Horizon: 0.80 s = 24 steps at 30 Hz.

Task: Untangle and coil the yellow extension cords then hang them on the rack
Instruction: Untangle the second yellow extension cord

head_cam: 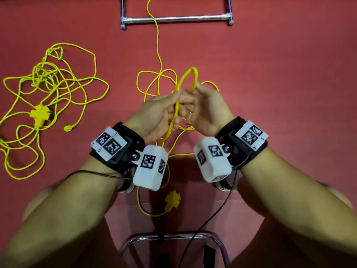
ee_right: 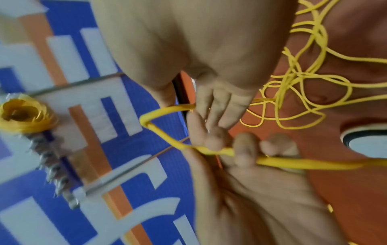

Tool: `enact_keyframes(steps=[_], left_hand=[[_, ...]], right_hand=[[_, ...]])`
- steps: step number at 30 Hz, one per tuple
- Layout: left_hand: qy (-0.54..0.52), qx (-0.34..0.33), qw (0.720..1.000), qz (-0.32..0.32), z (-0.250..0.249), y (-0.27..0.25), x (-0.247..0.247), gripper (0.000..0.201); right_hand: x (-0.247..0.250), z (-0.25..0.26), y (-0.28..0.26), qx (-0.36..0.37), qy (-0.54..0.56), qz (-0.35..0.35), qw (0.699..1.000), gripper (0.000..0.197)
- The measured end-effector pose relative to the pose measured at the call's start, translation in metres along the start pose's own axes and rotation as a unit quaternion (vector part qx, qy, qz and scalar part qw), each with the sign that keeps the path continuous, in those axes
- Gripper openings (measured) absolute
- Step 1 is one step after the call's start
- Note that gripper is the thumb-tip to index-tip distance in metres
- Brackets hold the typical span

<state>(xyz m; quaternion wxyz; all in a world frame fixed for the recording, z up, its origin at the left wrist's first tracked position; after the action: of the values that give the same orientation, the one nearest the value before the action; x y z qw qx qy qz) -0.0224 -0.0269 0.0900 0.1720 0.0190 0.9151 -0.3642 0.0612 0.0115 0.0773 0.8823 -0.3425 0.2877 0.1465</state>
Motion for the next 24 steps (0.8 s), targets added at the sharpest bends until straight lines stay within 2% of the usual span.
enact_keyframes(steps=[2, 4, 6, 8, 9, 11, 13, 16, 17, 19, 20, 22, 24], left_hand=[[-0.004, -0.036, 0.998, -0.046, -0.006, 0.000, 0.012, 0.026], [-0.034, -0.072, 0.993, -0.090, -0.014, 0.000, 0.027, 0.020], [-0.069, -0.103, 0.987, -0.104, -0.021, -0.003, 0.035, 0.016], [-0.067, -0.121, 0.985, -0.108, -0.025, -0.006, 0.037, 0.014], [-0.055, -0.113, 0.986, -0.109, -0.024, -0.006, 0.036, 0.012], [-0.025, -0.044, 0.993, -0.106, -0.015, -0.003, 0.030, 0.017], [0.037, 0.050, 0.993, -0.103, 0.002, -0.003, 0.022, 0.029], [0.157, 0.142, 0.975, -0.068, 0.030, -0.004, 0.002, 0.037], [0.159, 0.178, 0.970, -0.041, 0.040, -0.008, -0.005, 0.034], [0.097, 0.224, 0.969, 0.026, 0.053, -0.013, -0.020, 0.025], [0.035, 0.218, 0.974, 0.047, 0.051, -0.013, -0.025, 0.032], [-0.105, 0.145, 0.982, 0.059, 0.032, -0.009, -0.023, 0.046], [-0.223, 0.069, 0.970, 0.061, 0.010, -0.005, -0.010, 0.053]], right_hand=[[0.017, 0.007, 0.004, -0.010, 0.037, -0.069, 0.997, 0.021], [0.031, 0.007, 0.002, -0.027, -0.015, -0.113, 0.993, 0.022], [0.035, -0.002, -0.001, -0.055, -0.075, -0.113, 0.989, 0.026], [0.038, -0.005, -0.001, -0.065, -0.078, -0.121, 0.987, 0.028], [0.043, 0.000, 0.001, -0.047, -0.064, -0.143, 0.987, 0.024], [0.059, 0.022, 0.008, 0.022, -0.013, -0.209, 0.978, 0.012], [0.070, 0.044, 0.012, 0.094, 0.051, -0.241, 0.965, 0.021], [0.059, 0.068, 0.011, 0.170, 0.095, -0.179, 0.964, 0.033], [0.049, 0.072, 0.007, 0.176, 0.107, -0.138, 0.969, 0.035], [0.022, 0.075, -0.004, 0.166, 0.114, -0.045, 0.978, 0.042], [0.009, 0.071, -0.009, 0.148, 0.093, -0.004, 0.985, 0.046], [-0.015, 0.048, -0.022, 0.090, 0.017, 0.072, 0.993, 0.047], [-0.030, 0.017, -0.032, 0.043, -0.121, 0.143, 0.981, 0.043]])
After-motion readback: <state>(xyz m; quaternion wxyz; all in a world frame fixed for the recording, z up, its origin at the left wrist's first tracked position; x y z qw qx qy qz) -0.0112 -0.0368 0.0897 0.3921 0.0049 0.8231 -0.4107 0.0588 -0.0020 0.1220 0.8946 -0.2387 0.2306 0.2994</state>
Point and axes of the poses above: each hand's wrist, its own y-axis towards the middle knuckle, its own x-axis out of the back of the hand, z = x × y, the point moved 8 cm from there along y, towards the middle knuckle, and after that the axes turned 9 degrees about x, right-handed, at the moved point
